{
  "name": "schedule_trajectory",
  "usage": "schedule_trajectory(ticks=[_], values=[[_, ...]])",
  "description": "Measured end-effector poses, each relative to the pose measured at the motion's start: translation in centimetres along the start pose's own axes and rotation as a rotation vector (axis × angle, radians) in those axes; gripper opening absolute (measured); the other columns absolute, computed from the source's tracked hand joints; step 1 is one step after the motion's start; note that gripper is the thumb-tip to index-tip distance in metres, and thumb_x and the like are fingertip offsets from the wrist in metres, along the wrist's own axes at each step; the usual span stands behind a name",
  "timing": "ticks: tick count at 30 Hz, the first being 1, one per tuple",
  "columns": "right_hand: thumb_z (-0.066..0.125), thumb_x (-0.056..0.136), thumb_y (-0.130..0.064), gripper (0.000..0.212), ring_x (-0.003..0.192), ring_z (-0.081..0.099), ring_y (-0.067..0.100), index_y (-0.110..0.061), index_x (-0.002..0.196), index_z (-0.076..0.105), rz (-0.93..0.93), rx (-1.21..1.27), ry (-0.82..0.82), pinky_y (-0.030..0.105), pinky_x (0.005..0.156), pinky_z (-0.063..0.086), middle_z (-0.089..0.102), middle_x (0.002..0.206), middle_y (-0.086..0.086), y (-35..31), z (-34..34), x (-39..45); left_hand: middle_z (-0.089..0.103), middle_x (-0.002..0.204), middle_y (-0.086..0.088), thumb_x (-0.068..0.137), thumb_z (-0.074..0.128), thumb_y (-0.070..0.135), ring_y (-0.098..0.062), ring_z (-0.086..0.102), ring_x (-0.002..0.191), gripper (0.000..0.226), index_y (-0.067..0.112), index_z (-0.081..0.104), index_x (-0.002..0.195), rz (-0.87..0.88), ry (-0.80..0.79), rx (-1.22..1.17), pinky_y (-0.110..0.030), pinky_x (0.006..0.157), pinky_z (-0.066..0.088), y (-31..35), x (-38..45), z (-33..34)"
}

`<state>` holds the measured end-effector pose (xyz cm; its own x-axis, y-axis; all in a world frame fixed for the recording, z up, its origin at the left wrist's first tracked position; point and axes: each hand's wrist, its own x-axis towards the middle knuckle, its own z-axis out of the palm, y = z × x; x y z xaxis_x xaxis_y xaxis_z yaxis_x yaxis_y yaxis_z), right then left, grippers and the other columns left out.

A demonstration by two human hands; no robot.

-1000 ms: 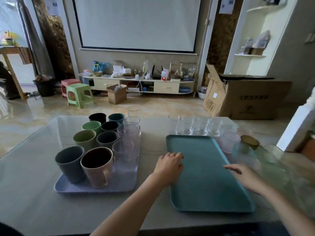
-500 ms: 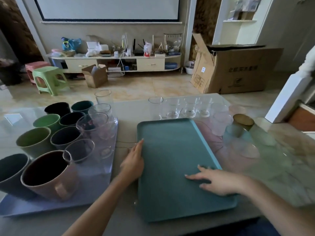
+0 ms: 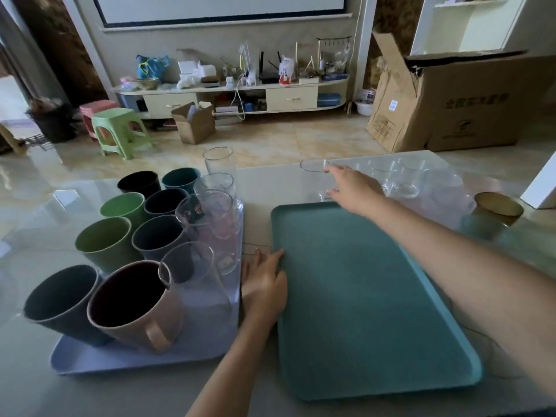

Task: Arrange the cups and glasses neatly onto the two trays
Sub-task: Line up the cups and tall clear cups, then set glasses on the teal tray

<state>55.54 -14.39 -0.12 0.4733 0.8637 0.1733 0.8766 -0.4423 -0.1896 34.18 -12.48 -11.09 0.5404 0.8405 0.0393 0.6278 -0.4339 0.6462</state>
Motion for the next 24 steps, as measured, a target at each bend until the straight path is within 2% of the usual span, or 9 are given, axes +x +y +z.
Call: schedule_trajectory(ticks=[3,5,6,8,10,12,14,20,24], values=[[0.050,0.095,-0.029,0.036,0.115,0.055,0.026,-0.021,0.130,0.045,0.021,-0.015,-0.009,0.030,0.078,0.045,0.051,0.136,0.001,-0.7,1.9,5.5,0.030,0.153,0.002,0.082,0.027,0.025,-0.012,0.011,0.145,0.059,0.031,0.040,0.139,-0.007,-0.020,0.005,-0.029,0.119,0.004,-0.3,0.5,0.2],[0.051,0.094,-0.028,0.022,0.107,0.058,0.023,-0.023,0.115,0.056,0.054,0.028,-0.068,0.021,0.065,0.040,0.060,0.123,0.000,-1.1,3.1,7.2,0.030,0.153,0.003,0.078,0.025,0.027,-0.011,0.010,0.145,0.063,0.032,0.040,0.139,-0.007,-0.014,0.018,-0.029,0.119,0.003,-0.2,0.9,0.1],[0.050,0.094,-0.024,0.016,0.100,0.059,0.024,-0.021,0.108,0.058,0.048,0.013,-0.082,0.021,0.062,0.037,0.063,0.116,0.003,-1.3,3.6,7.6,0.030,0.153,0.003,0.081,0.027,0.027,-0.012,0.011,0.145,0.060,0.033,0.040,0.139,-0.014,-0.013,0.018,-0.028,0.118,0.004,-0.3,1.1,0.2],[0.049,0.093,-0.014,0.012,0.091,0.059,0.028,-0.014,0.100,0.059,0.027,-0.021,-0.051,0.027,0.067,0.039,0.063,0.103,0.010,-1.5,4.1,7.8,0.032,0.152,0.005,0.084,0.029,0.026,-0.013,0.012,0.144,0.057,0.033,0.041,0.139,-0.029,-0.016,0.006,-0.028,0.118,0.007,-0.2,1.2,0.3],[0.051,0.093,-0.010,0.005,0.084,0.058,0.028,-0.014,0.091,0.053,0.002,0.017,0.039,0.031,0.067,0.040,0.059,0.091,0.010,-1.6,4.2,7.5,0.037,0.149,0.008,0.076,0.025,0.029,-0.013,0.013,0.144,0.065,0.034,0.041,0.138,-0.008,-0.012,0.017,-0.028,0.117,0.009,-0.2,1.1,0.3],[0.053,0.093,-0.013,0.005,0.082,0.057,0.029,-0.008,0.090,0.052,-0.039,0.110,0.156,0.036,0.069,0.047,0.061,0.092,0.011,-1.6,3.8,6.9,0.035,0.150,0.008,0.073,0.023,0.030,-0.013,0.014,0.143,0.068,0.034,0.041,0.138,-0.012,-0.023,0.021,-0.029,0.117,0.011,0.1,0.9,0.0],[0.056,0.091,-0.016,0.012,0.084,0.059,0.031,-0.004,0.094,0.056,-0.101,0.190,0.199,0.042,0.075,0.051,0.064,0.095,0.014,-1.9,2.7,6.0,0.032,0.152,0.006,0.078,0.025,0.031,-0.014,0.015,0.142,0.063,0.033,0.041,0.139,-0.032,-0.032,0.008,-0.030,0.116,0.012,0.4,0.7,-0.2],[0.058,0.090,-0.016,0.011,0.084,0.059,0.028,-0.005,0.092,0.059,-0.227,0.190,-0.044,0.035,0.073,0.047,0.062,0.089,0.009,-4.2,2.9,2.4,0.032,0.152,0.006,0.072,0.022,0.031,-0.015,0.012,0.144,0.070,0.032,0.040,0.140,-0.014,-0.041,0.000,-0.031,0.118,0.008,0.2,0.6,-0.1],[0.054,0.092,-0.018,0.012,0.089,0.059,0.031,-0.008,0.095,0.057,-0.227,0.107,-0.078,0.038,0.074,0.049,0.064,0.098,0.012,-5.1,4.3,1.5,0.035,0.151,0.004,0.072,0.022,0.031,-0.016,0.013,0.144,0.070,0.030,0.040,0.140,-0.009,-0.030,0.025,-0.030,0.117,0.009,0.4,0.5,-0.3]])
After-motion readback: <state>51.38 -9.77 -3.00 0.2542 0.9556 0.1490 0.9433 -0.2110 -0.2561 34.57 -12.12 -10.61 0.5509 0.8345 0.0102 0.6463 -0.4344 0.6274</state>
